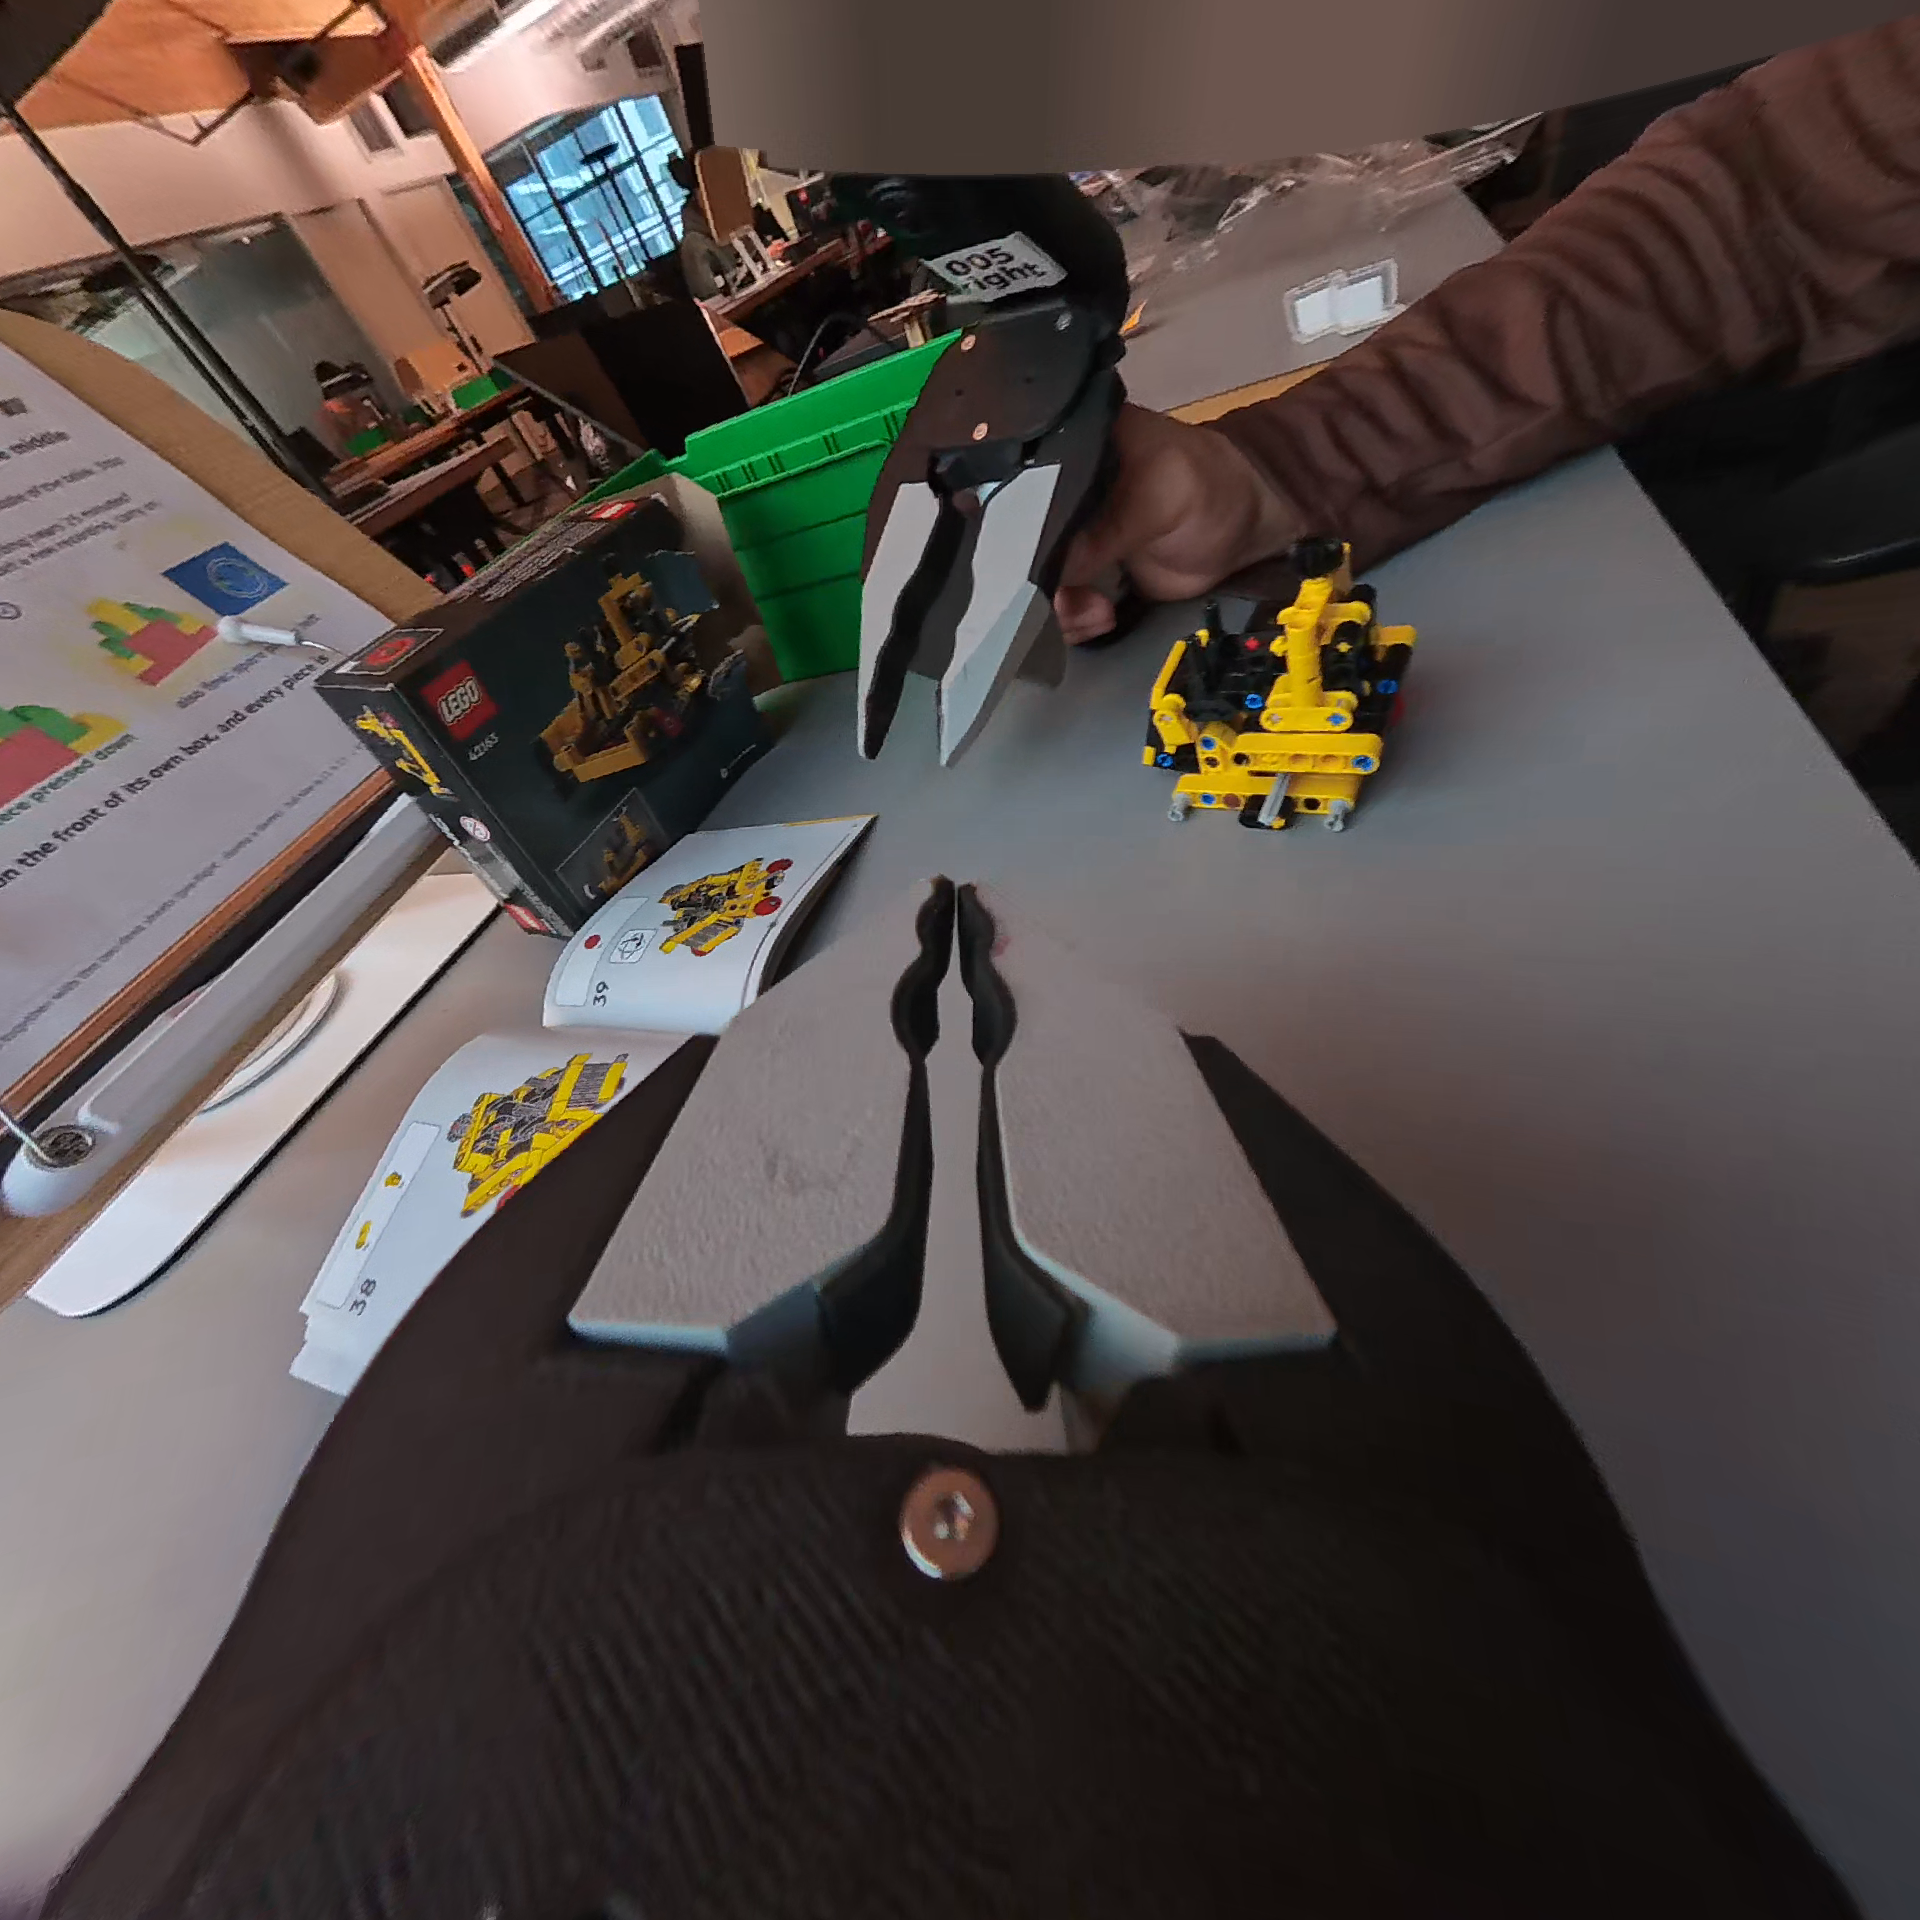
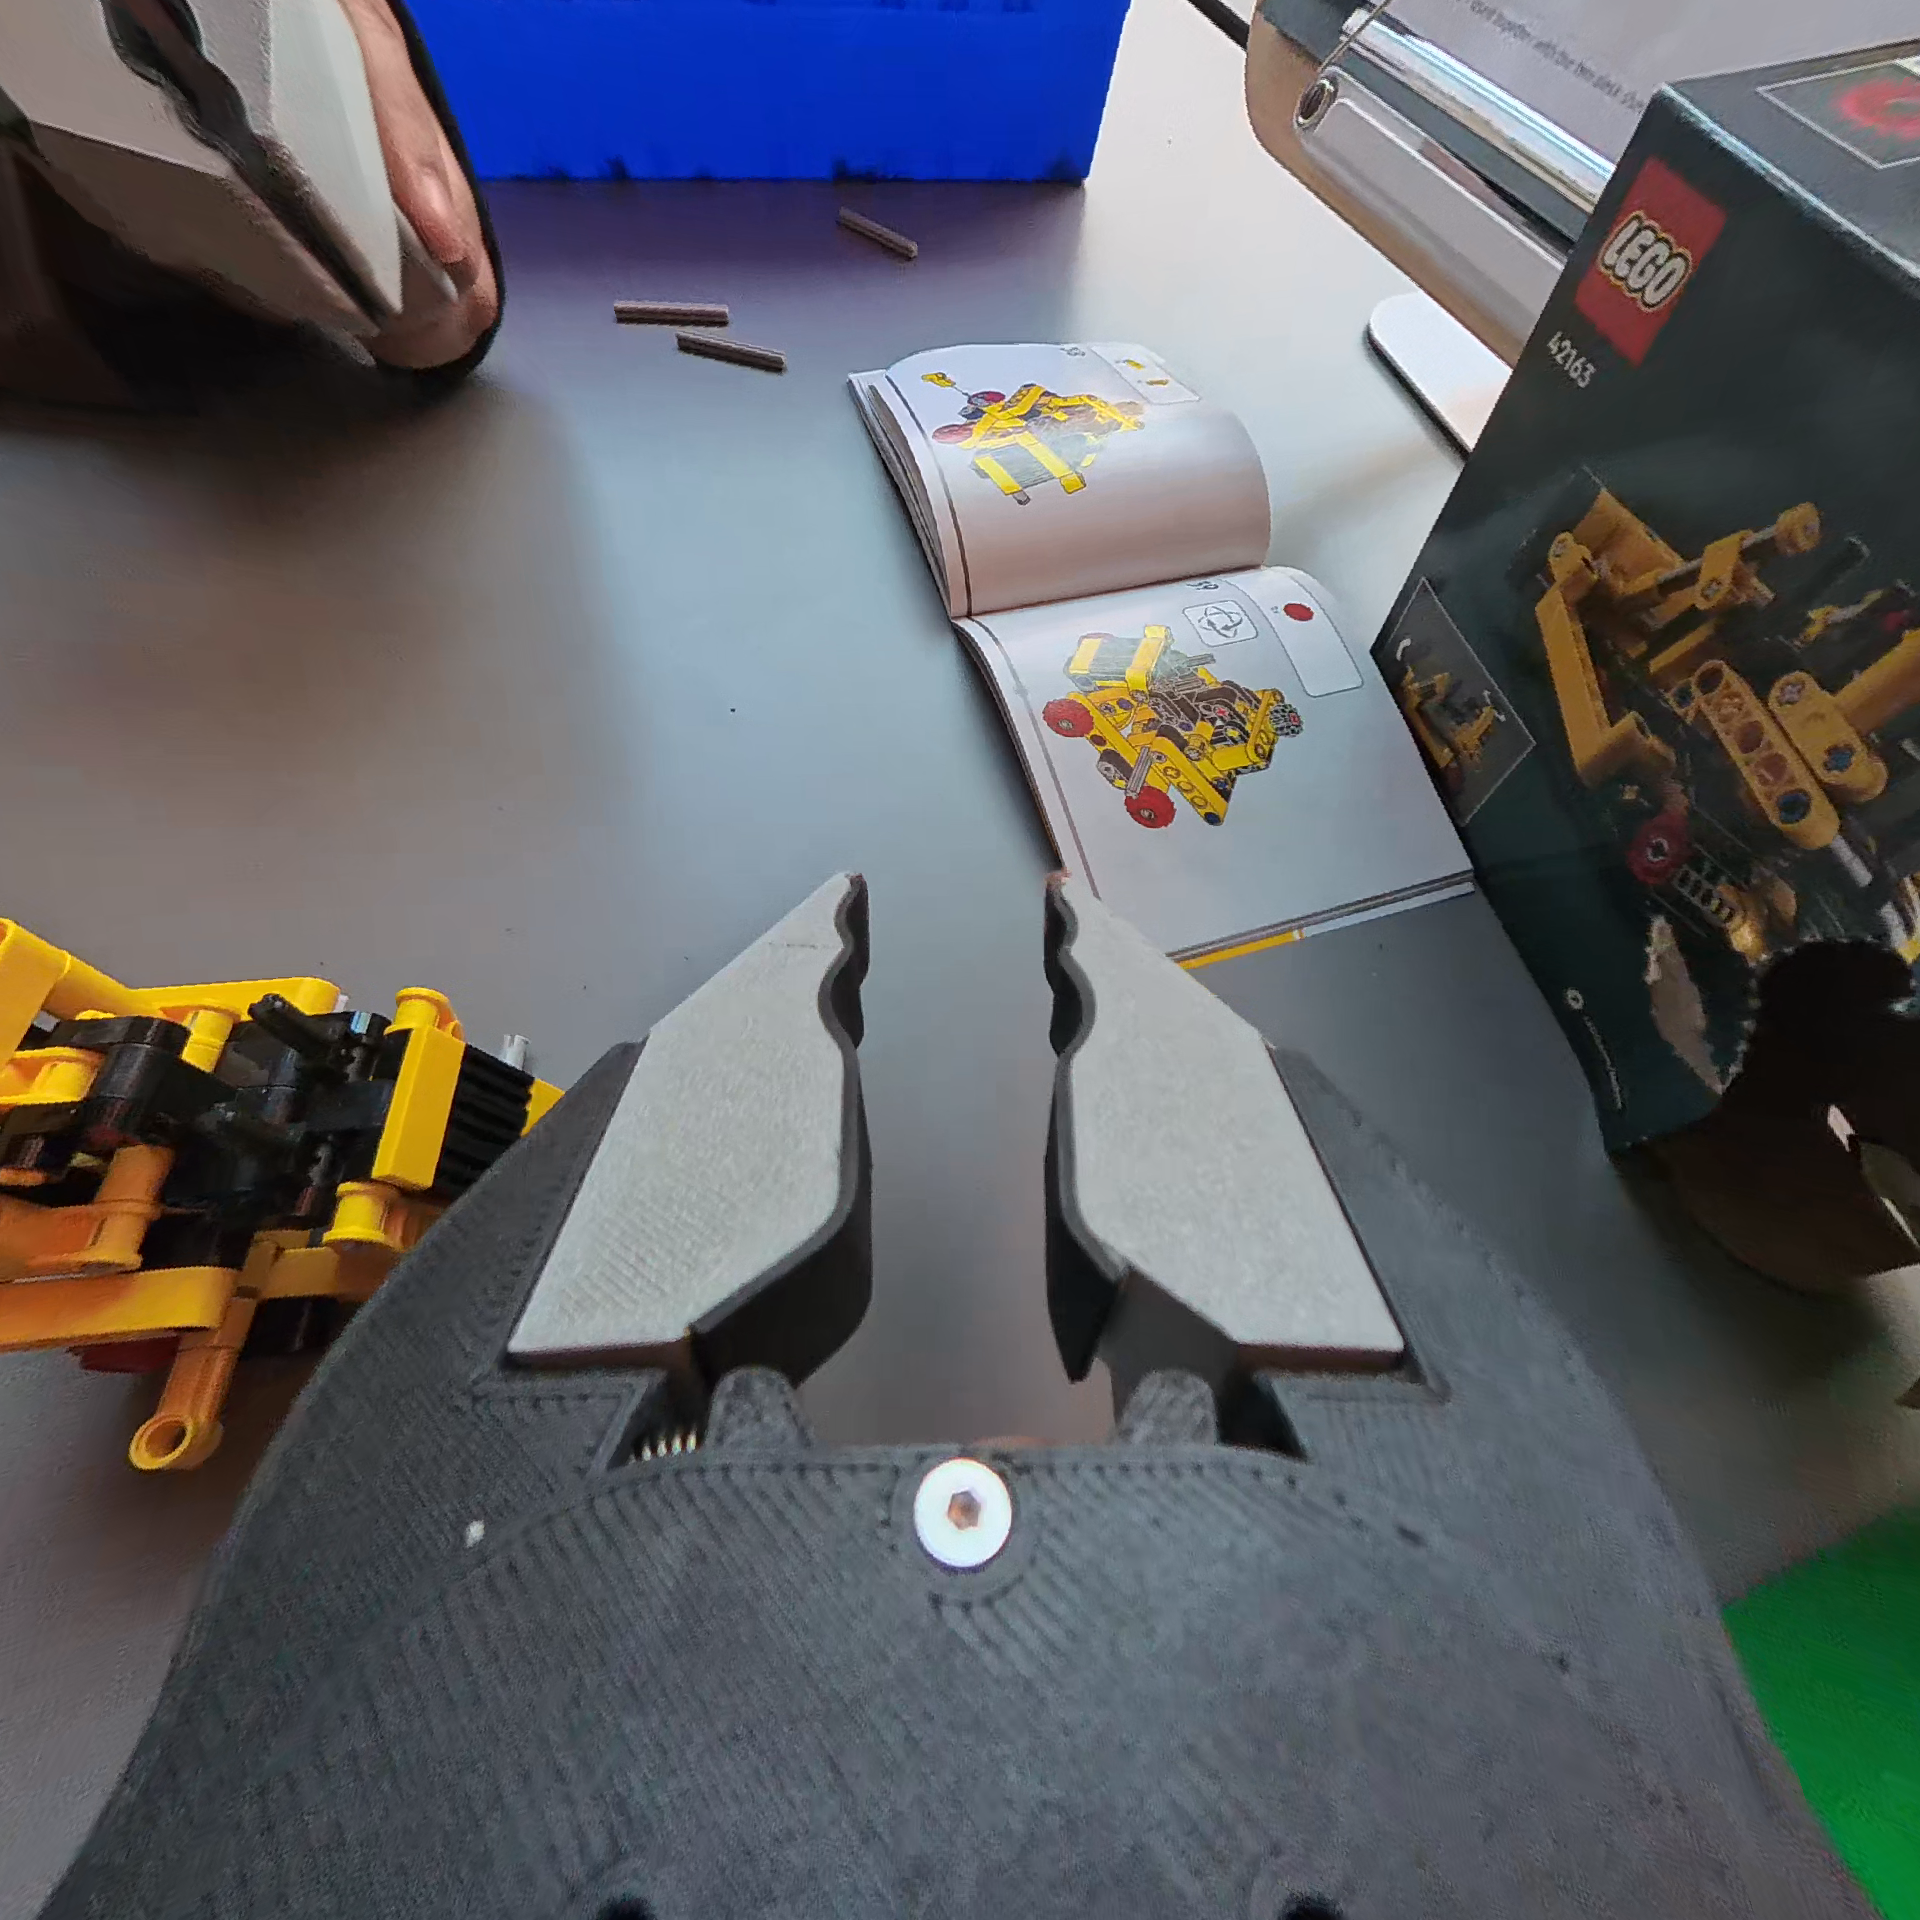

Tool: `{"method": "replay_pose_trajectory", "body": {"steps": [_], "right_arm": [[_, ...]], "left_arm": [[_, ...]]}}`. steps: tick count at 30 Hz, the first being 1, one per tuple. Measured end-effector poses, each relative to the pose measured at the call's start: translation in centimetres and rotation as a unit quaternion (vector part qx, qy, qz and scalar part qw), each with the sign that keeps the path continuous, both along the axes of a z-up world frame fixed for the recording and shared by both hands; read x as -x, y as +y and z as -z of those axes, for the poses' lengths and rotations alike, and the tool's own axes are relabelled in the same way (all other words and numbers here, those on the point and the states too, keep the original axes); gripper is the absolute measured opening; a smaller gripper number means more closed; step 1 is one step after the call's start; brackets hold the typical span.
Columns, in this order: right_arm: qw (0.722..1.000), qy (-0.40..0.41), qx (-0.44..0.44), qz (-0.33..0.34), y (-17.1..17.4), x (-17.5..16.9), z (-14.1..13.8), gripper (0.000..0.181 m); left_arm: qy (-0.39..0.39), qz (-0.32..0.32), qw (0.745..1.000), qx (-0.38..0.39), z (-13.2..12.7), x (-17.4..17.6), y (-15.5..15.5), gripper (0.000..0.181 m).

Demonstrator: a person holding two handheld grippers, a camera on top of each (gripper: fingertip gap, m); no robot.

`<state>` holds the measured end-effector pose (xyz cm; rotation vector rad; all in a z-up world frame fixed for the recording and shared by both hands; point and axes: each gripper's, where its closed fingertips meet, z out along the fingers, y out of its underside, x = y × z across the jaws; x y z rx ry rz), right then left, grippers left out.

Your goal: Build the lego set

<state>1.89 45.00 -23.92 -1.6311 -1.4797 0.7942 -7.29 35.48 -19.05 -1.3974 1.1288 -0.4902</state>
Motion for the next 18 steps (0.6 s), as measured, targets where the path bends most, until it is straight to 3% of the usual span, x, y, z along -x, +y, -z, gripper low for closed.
{"method": "replay_pose_trajectory", "body": {"steps": [12,18], "right_arm": [[0.999,-0.038,0.001,0.027,0.9,-0.7,1.2,0.03],[0.997,-0.073,0.016,0.011,0.7,-0.5,2.3,0.028]], "left_arm": [[0.063,0.021,0.998,0.012,2.0,-2.2,2.3,0.0],[0.077,0.044,0.996,-0.018,2.1,-2.5,1.4,0.0]]}}
